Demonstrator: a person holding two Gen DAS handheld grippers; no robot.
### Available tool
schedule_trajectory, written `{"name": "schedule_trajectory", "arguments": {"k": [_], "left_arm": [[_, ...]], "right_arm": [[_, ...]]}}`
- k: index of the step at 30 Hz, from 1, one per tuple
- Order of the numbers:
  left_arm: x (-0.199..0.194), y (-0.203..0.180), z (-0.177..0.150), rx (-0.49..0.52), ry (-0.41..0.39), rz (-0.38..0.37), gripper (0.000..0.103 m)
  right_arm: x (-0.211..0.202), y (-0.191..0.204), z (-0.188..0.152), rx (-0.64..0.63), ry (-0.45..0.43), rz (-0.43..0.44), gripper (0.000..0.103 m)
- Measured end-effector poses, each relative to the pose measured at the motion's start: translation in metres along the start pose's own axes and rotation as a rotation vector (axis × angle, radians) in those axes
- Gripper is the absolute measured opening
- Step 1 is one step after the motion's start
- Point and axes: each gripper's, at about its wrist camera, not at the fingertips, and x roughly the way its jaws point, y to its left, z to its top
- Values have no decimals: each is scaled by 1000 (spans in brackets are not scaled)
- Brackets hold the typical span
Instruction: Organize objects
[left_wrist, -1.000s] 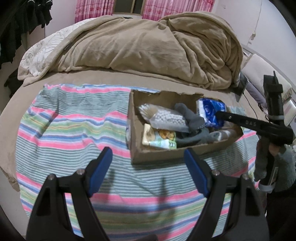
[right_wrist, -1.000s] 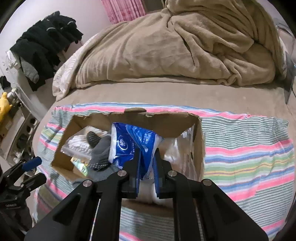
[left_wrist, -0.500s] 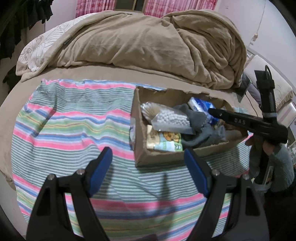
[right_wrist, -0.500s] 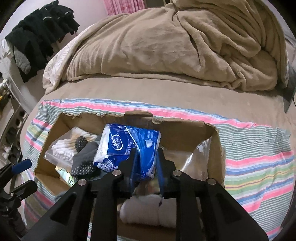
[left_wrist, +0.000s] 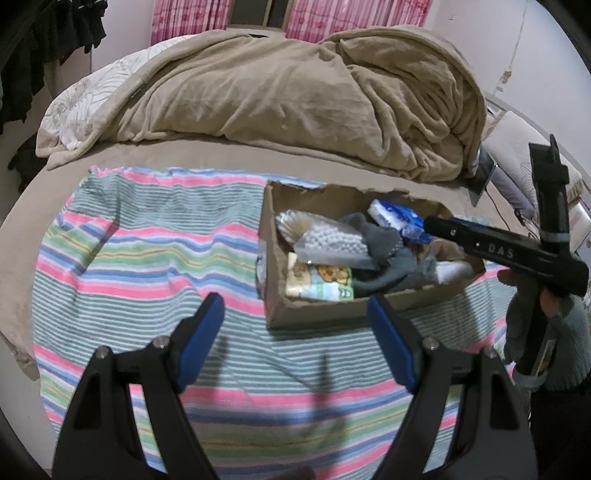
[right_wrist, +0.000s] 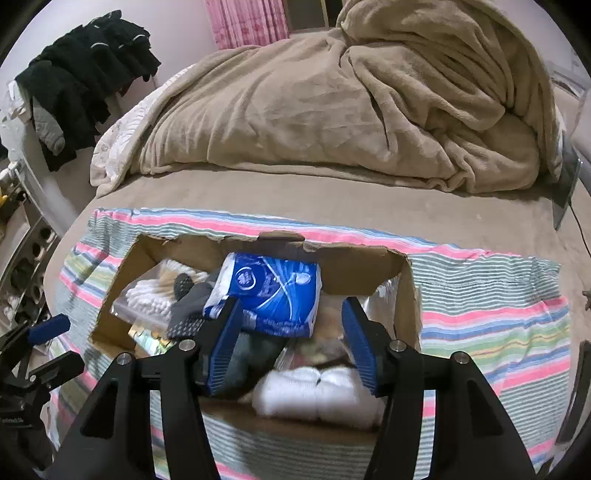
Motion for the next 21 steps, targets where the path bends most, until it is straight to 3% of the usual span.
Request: {"name": "schedule_trajectory", "arguments": {"k": [21], "left_arm": [[-52,-25,-14,39,-50,-9,81]], "right_arm": [[-67,18,-33,-15,-50,10,71]]}}
